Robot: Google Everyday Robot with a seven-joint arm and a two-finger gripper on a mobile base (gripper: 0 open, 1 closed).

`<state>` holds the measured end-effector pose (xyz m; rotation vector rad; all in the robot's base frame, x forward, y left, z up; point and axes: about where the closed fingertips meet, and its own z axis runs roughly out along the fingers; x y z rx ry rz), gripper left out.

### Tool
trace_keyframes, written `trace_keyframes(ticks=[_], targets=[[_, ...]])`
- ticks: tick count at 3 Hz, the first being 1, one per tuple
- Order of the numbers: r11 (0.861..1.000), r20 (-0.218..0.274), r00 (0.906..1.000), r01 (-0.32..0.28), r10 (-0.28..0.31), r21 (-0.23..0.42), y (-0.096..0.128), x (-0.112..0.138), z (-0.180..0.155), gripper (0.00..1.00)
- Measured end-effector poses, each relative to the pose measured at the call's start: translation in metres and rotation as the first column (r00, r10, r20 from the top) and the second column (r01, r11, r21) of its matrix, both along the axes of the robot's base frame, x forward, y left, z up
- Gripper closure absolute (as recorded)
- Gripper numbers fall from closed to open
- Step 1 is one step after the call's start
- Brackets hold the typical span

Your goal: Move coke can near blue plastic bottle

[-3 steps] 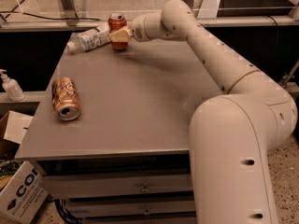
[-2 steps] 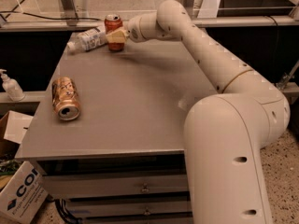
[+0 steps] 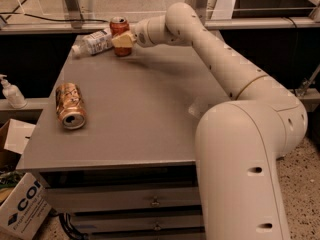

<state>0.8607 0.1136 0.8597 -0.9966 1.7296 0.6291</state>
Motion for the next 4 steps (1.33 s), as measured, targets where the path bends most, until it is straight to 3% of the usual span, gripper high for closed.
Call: trace_keyframes(ticks=[1,2,3,4], targets=[[1.000,-0.005,1.0000,-0.002,0.002,0.001,0.003,-0.001,-0.003,0.39],[1.000,-0.010,0.9999,-0.005,0.005,0.002,0.006,-0.002,-0.006,0.01],[1.000,-0.011,0.9999,-0.005,0.005,0.003,0.006,-0.002,-0.007,0.00],[1.000,-0.013,0.9996,0.024,-0.024,0.008,-0.015,0.000,-0.009,0.00]])
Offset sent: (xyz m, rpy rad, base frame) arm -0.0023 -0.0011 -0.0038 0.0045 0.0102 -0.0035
